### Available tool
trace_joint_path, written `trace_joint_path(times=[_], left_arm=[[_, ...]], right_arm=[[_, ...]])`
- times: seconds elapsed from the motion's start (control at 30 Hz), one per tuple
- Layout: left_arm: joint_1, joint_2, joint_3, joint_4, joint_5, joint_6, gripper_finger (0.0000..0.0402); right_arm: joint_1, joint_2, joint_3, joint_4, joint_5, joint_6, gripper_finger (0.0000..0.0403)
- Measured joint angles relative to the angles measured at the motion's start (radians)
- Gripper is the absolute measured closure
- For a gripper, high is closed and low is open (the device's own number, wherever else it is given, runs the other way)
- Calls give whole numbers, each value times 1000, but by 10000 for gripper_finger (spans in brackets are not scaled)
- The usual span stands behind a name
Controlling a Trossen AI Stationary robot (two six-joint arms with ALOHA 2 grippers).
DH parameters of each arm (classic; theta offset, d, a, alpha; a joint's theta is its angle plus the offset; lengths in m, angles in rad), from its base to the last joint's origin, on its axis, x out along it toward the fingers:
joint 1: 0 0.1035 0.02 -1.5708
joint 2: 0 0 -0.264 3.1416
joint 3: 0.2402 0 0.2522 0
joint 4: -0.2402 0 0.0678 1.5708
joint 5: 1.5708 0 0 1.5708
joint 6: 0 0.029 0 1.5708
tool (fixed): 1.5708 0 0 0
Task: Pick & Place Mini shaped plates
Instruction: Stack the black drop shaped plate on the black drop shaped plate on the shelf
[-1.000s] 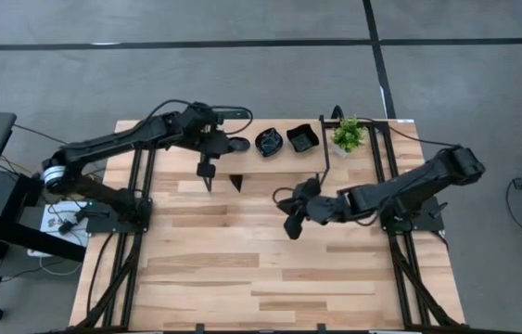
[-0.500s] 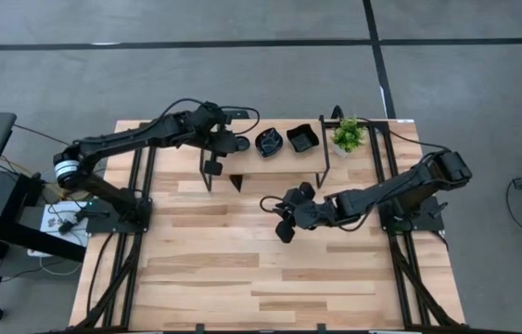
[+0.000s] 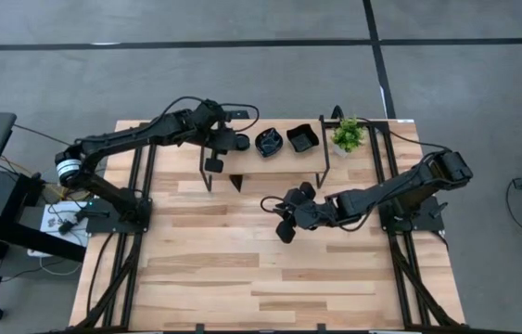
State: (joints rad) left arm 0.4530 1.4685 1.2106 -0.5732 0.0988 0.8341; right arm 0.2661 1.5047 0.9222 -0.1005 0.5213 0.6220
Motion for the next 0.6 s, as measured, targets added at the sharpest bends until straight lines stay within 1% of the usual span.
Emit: trace_joint_path(times=[0.23, 0.4, 0.6], left_arm=[[0, 0, 0, 6, 0, 0, 367], [0, 0, 0, 11, -2, 0, 360], [1, 0, 0, 14, -45, 0, 359]], right_arm=[[0, 0, 0, 0, 0, 0, 337], [0, 0, 0, 0, 0, 0, 337], [0, 0, 0, 0, 0, 0, 337]])
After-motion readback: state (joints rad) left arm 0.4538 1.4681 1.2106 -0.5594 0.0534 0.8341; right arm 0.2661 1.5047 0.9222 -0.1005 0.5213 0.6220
